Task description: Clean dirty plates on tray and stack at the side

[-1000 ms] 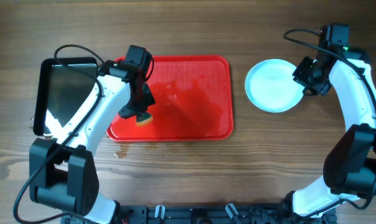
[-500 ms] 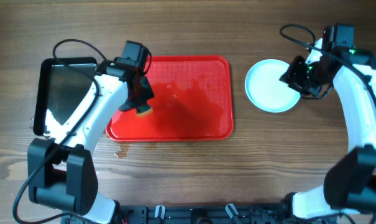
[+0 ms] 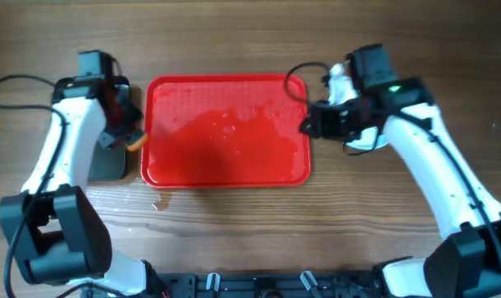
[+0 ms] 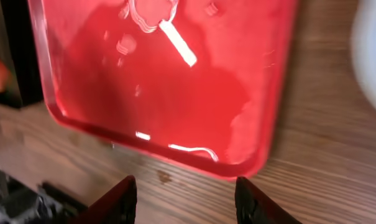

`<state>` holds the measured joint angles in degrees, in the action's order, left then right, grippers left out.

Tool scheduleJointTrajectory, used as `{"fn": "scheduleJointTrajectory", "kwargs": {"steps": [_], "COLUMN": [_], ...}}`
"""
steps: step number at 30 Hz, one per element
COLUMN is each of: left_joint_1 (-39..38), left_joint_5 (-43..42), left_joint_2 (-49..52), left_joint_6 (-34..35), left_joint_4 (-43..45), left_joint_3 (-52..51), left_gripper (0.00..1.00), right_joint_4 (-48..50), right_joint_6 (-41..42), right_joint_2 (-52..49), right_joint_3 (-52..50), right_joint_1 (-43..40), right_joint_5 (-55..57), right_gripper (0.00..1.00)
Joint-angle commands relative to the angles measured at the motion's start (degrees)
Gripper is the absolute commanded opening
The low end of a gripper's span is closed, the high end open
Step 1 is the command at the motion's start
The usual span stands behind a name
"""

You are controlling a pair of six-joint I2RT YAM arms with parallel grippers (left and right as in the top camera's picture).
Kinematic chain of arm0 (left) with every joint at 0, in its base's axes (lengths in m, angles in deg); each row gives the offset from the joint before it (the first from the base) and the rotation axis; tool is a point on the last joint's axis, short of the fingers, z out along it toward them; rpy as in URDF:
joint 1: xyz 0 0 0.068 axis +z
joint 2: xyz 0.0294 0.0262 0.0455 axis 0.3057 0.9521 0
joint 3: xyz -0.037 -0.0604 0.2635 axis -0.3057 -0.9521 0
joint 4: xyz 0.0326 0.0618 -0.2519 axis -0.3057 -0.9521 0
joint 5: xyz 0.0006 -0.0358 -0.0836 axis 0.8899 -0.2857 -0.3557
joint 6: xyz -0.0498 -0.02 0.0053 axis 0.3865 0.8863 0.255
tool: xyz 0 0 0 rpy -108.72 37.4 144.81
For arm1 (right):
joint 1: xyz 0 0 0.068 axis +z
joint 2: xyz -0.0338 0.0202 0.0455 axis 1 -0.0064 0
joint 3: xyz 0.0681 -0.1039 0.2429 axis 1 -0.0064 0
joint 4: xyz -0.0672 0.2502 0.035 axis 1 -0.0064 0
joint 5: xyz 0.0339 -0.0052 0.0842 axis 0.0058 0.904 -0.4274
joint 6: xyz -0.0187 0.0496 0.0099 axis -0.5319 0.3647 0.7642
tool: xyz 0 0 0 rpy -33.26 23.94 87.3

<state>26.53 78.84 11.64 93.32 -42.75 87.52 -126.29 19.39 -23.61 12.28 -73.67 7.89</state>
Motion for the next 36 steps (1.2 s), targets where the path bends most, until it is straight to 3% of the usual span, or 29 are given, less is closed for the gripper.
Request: {"fn": "scheduleJointTrajectory", "kwargs": {"steps": [1,6,8,11,13,14,16,18,21,26,28,30,31,36], "left_joint_1": [6.3,11.9,13.2,13.9,13.9,13.9,13.9,13.9,13.9,13.9,13.9,13.9,13.9,13.9], "left_joint_5": [1.2,1.2,1.2,1.1,0.9,0.4,-0.2,-0.4,-3.2,-15.7,-23.6,-29.2,-30.5,-30.6], "left_joint_2": [-0.4,0.7,1.7,3.5,4.2,4.2,4.0,3.7,1.1,-8.1,-12.5,-16.3,-18.3,-22.6], "left_joint_6": [-1.1,-1.2,-1.9,-4.2,-4.5,-4.5,-4.5,-4.5,-4.5,-4.5,-4.5,-4.5,-4.5,-4.5], "left_joint_4": [1.4,4.6,5.7,7.0,7.0,7.4,7.5,7.3,6.4,4.6,3.1,0.5,-1.3,-7.0], "left_joint_3": [0.2,0.2,0.2,0.2,0.2,0.2,0.2,0.2,0.8,2.2,2.2,2.2,2.2,2.2], "left_gripper": [0.04,0.06,0.12,0.66,0.93,0.97,0.97,0.90,0.86,0.84,0.85,0.95,1.00,1.00], "right_joint_4": [4.0,9.7,10.4,11.4,12.0,12.2,11.8,11.3,10.7,9.6,8.1,4.2,2.0,-10.6], "right_joint_6": [5.9,12.1,13.2,13.1,13.3,13.4,14.1,14.7,14.6,14.6,14.6,14.7,14.9,16.9], "right_joint_2": [0.0,0.0,0.0,0.0,0.0,0.0,0.2,0.7,4.0,16.2,21.9,29.0,32.1,47.9], "right_joint_3": [-4.7,-8.6,-8.6,-8.6,-8.6,-8.6,-8.6,-8.6,-8.6,-8.5,-8.5,-8.5,-8.5,-8.7], "right_joint_1": [5.4,11.6,13.6,16.9,18.3,18.8,19.5,20.0,20.6,20.6,20.6,20.6,20.6,20.6], "right_joint_5": [-0.9,-0.3,2.1,5.4,5.5,5.5,5.5,5.5,5.5,5.7,7.5,11.6,13.8,20.5], "right_gripper": [0.51,0.51,0.53,0.54,0.55,0.55,0.55,0.54,0.54,0.53,0.51,0.51,0.51,0.52]}}
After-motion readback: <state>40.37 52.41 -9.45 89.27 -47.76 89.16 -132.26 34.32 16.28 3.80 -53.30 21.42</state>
